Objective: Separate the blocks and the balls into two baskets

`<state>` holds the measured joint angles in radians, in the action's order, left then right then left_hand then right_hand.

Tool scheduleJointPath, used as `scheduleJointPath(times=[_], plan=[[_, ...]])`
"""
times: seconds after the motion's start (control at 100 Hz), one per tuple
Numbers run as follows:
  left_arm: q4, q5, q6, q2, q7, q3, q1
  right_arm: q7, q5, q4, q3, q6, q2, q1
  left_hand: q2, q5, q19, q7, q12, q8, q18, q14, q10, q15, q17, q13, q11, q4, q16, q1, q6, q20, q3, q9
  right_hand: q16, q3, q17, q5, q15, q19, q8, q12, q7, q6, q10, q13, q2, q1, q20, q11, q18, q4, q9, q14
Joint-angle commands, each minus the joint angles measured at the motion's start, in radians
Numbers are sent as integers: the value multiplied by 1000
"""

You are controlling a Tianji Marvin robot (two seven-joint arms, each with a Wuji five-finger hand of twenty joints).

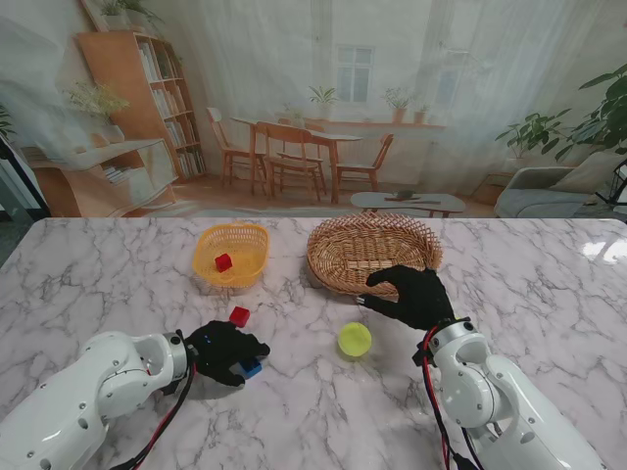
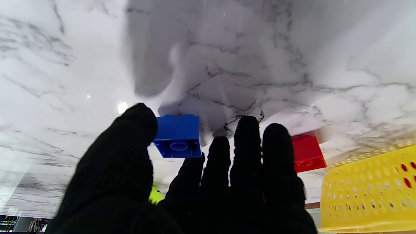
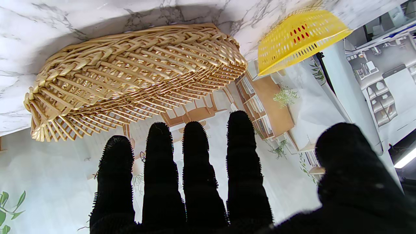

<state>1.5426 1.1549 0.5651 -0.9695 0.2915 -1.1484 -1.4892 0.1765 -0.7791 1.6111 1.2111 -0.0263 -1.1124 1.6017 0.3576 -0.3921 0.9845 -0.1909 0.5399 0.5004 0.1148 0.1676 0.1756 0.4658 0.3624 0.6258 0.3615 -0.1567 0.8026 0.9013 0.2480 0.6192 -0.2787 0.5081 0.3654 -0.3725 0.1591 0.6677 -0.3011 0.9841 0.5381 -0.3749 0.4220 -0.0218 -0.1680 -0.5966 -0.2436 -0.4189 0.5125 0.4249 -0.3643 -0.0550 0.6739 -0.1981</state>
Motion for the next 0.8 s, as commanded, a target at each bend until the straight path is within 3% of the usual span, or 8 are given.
scheduleJointPath(times=[0.0, 0.05, 0.17, 0.26, 0.33, 0.42, 0.56, 0.79], plan=[[-9, 3, -1, 4, 20, 11, 4, -3, -1, -4, -2, 6, -1, 0, -3, 23, 22, 6, -11, -4, -26, -9, -18, -2, 10, -9, -4, -40, 3, 33, -10, -16, -59, -20, -8, 14, -16, 15, 39, -9, -13, -5, 8, 9, 1, 3, 45, -30, -9, 10, -16, 26, -5, 2], [-12, 1, -5, 4, 23, 17, 7, -3, -1, -3, -2, 6, -1, 0, -12, 14, 29, -16, -5, 13, -31, -12, -23, 3, 19, -1, 6, -39, 7, 51, -21, -13, -78, -12, -8, 14, -15, 14, 40, -8, -13, -5, 8, 10, 2, 4, 45, -30, -9, 10, -17, 26, -5, 4], [-20, 1, -13, 4, 15, 28, 13, -3, -1, -3, -2, 6, -1, 1, -46, 1, 50, -119, 22, 103, -42, -25, -44, 30, 48, 34, 40, 31, 27, 128, -51, -13, -32, 25, -8, 14, -15, 14, 39, -8, -13, -5, 7, 10, 1, 4, 45, -30, -9, 10, -16, 26, -5, 3], [-25, -24, -22, 4, 32, 35, 18, -3, -1, -3, -2, 7, -1, 1, -60, -7, 72, -195, 40, 155, -48, -36, -55, 56, 74, 70, 64, 48, 49, 163, -75, -12, -16, 55, -8, 14, -16, 15, 39, -9, -13, -5, 8, 8, 0, 3, 44, -30, -9, 10, -15, 26, -6, 4], [-29, -34, -29, 4, 41, 40, 22, -4, -1, -2, -2, 9, -1, 1, -43, -12, 90, -263, 187, 191, -51, -41, -64, 69, 92, 95, 58, 70, 67, 193, -88, -13, 1, 95, -8, 14, -16, 14, 40, -9, -13, -5, 8, 10, 1, 5, 45, -30, -9, 9, -16, 26, -6, 3], [-33, -34, -32, 4, 39, 44, 23, -4, -2, -2, -3, 11, -1, 1, -27, -23, 114, -336, 274, 269, -52, -48, -81, 86, 117, 130, 41, 99, 81, 220, -115, -9, 31, 154, -8, 14, -15, 14, 40, -9, -13, -4, 8, 10, -1, 5, 44, -31, -9, 9, -15, 26, -7, 4], [-30, -29, -33, 3, 29, 42, 21, -6, -3, -2, -3, 12, 0, 1, -33, -47, 139, -389, 336, 311, -48, -48, -92, 103, 144, 169, 0, 108, 93, 261, -142, -6, 73, 229, -8, 14, -16, 16, 40, -9, -13, -5, 8, 10, 2, 4, 45, -32, -9, 9, -15, 26, -5, 2], [-8, -20, -22, 0, 16, 27, 13, -7, -1, 0, -1, 16, 0, 2, -27, -56, 163, -452, 409, 307, -48, -49, -101, 119, 166, 196, -79, 97, 108, 304, -156, -4, 100, 300, -8, 16, -16, 15, 40, -9, -13, -4, 7, 10, 2, 5, 46, -31, -9, 9, -16, 26, -6, 2]])
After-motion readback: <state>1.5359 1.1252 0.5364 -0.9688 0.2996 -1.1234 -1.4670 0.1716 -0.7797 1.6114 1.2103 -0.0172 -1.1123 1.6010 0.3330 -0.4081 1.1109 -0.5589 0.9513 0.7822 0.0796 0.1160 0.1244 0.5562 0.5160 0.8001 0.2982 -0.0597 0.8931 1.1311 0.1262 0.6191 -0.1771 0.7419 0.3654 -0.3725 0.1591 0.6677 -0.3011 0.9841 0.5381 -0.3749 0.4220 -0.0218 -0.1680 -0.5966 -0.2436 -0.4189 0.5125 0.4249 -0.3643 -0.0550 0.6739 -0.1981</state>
